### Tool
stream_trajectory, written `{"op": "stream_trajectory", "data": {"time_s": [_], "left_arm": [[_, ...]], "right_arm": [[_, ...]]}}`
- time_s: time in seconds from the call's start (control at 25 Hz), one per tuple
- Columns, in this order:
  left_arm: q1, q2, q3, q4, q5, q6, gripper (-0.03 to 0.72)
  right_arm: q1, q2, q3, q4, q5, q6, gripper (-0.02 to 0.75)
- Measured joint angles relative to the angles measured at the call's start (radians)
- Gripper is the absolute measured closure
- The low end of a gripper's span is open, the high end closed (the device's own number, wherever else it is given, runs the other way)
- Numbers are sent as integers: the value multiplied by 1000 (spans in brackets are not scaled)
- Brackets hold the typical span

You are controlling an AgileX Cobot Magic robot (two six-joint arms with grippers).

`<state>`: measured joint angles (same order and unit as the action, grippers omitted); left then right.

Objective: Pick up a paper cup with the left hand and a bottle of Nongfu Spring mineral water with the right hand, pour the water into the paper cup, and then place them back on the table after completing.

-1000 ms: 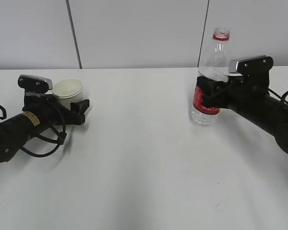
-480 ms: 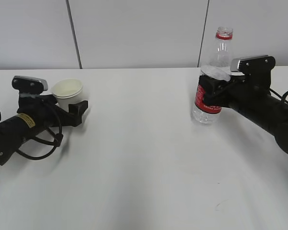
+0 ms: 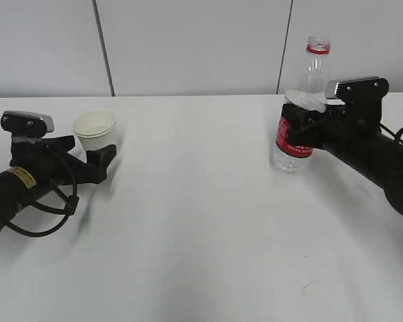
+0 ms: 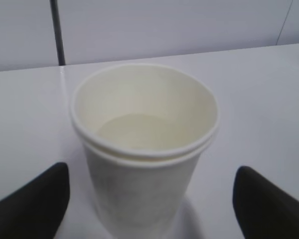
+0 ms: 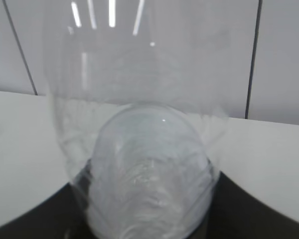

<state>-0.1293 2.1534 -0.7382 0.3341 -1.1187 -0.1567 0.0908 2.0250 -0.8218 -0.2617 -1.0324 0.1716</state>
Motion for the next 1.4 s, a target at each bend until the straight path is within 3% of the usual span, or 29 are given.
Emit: {"op": "stream_trajectory", "data": {"time_s": [1.4], "left_arm": [[0,-108,123,-14,-10,0,98]], "right_arm": [[0,128,-28,96,-133,-88,397]]}}
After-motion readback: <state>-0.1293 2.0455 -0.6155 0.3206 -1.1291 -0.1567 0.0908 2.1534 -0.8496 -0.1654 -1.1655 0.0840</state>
